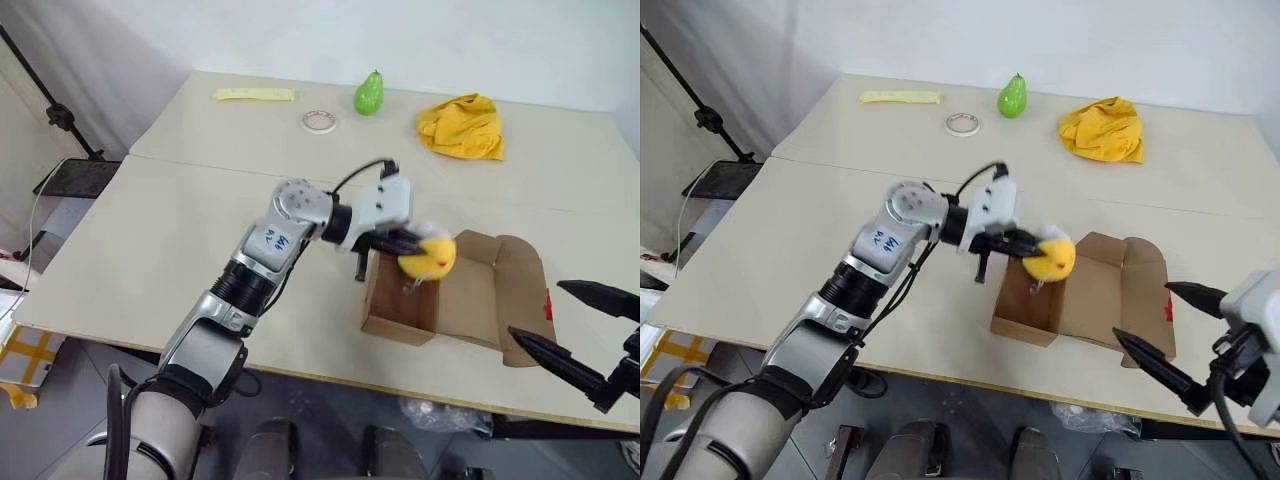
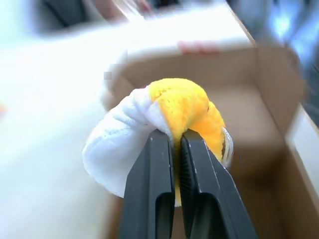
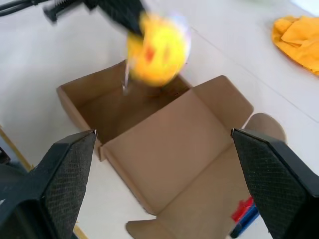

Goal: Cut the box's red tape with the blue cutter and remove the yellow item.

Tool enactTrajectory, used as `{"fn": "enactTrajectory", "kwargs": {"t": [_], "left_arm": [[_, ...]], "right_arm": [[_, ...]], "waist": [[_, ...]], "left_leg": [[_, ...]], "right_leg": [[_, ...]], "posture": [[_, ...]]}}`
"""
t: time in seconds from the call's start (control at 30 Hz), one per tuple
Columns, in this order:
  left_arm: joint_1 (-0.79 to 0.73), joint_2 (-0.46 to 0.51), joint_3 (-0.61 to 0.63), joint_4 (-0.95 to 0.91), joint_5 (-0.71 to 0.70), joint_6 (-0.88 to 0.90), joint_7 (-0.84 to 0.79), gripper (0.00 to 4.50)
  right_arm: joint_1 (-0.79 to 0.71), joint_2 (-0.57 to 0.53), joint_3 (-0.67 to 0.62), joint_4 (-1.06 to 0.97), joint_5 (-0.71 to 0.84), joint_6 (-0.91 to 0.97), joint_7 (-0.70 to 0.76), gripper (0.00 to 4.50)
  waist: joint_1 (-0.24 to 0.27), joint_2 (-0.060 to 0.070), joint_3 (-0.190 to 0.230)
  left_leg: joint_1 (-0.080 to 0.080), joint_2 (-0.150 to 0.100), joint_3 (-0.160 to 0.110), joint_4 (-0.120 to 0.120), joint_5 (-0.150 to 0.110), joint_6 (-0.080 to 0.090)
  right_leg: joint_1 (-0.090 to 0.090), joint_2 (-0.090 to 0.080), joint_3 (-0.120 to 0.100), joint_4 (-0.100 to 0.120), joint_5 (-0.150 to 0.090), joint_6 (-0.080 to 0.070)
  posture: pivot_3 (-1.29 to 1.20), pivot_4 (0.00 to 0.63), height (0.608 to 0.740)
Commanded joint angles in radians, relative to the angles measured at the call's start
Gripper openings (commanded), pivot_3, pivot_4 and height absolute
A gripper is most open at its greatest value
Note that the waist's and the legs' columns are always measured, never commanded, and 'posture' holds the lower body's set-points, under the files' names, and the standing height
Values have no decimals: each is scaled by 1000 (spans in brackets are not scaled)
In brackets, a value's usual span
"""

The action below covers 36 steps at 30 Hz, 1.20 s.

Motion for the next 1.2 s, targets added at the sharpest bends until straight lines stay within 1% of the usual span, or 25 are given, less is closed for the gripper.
{"fn": "enactTrajectory", "kwargs": {"t": [0.03,0.13,0.27,0.33,0.43,0.5,0.53,0.7,0.83,0.93,0.97,1.07,1.1,1.2], "left_arm": [[-16,21,91,-60,-26,104,119,19],[15,88,111,-67,-1,192,166,19],[117,242,133,-83,55,241,220,19],[140,284,162,-73,58,264,265,19],[170,344,161,-45,117,268,347,19],[195,383,164,-45,146,299,381,609],[204,393,170,-56,141,316,377,823],[221,431,188,-121,108,369,352,2251],[238,462,195,-165,74,389,308,3447],[257,484,239,-227,-2,397,250,4341],[267,488,258,-250,-33,389,226,4441],[323,476,327,-337,-155,353,146,4441],[360,454,372,-374,-215,330,127,4441],[481,430,450,-451,-334,299,74,4441]], "right_arm": [[-53,-15,12,65,-28,-72,60,4500],[-96,-23,47,109,-68,-107,106,4500],[-175,-72,153,223,-128,-146,186,4500],[-213,-90,203,260,-161,-158,206,4500],[-286,-113,298,313,-195,-175,233,4500],[-338,-130,369,360,-218,-190,252,4500],[-358,-133,392,378,-231,-194,263,4500],[-448,-146,476,459,-286,-210,318,4500],[-493,-147,508,493,-317,-210,352,4500],[-506,-148,508,510,-336,-204,379,4500],[-505,-149,502,517,-342,-202,391,4500],[-488,-149,475,539,-365,-205,438,4500],[-474,-149,466,556,-383,-213,460,4500],[-447,-135,444,619,-424,-248,516,4500]], "waist": [[-2,0,0],[-12,0,0],[-29,0,0],[-32,-1,2],[-27,-3,3],[-15,-4,3],[-18,-4,3],[-25,-4,3],[-26,-4,3],[-26,-4,4],[-26,-4,4],[-27,-4,4],[-27,-4,3],[-27,-3,3]], "left_leg": [[0,0,0,0,0,0],[1,-2,0,2,0,0],[3,-2,1,1,0,-1],[6,-1,2,1,1,-2],[6,2,2,1,2,-4],[5,2,0,2,2,-4],[4,2,1,3,2,-7],[2,2,1,3,2,-8],[1,1,2,3,1,-8],[2,2,2,3,1,-9],[2,2,2,3,1,-9],[2,3,2,3,1,-9],[2,3,2,3,1,-9],[2,4,3,3,1,-9]], "right_leg": [[0,0,0,0,0,0],[0,1,0,2,0,0],[0,1,1,6,0,0],[0,1,2,8,0,0],[0,1,2,8,0,0],[0,0,1,8,0,0],[0,0,2,8,0,0],[-1,0,0,7,0,0],[-2,0,-1,8,0,0],[-2,0,-2,8,0,0],[-2,0,-2,8,0,0],[-2,0,-2,8,0,0],[-2,0,-2,7,0,0],[-1,0,-1,7,0,0]], "posture": [[0,150,740],[0,150,740],[0,150,740],[0,150,740],[0,150,740],[0,150,740],[0,150,740],[0,150,740],[0,150,740],[0,150,740],[0,150,740],[0,150,740],[0,150,740],[0,150,740]]}}
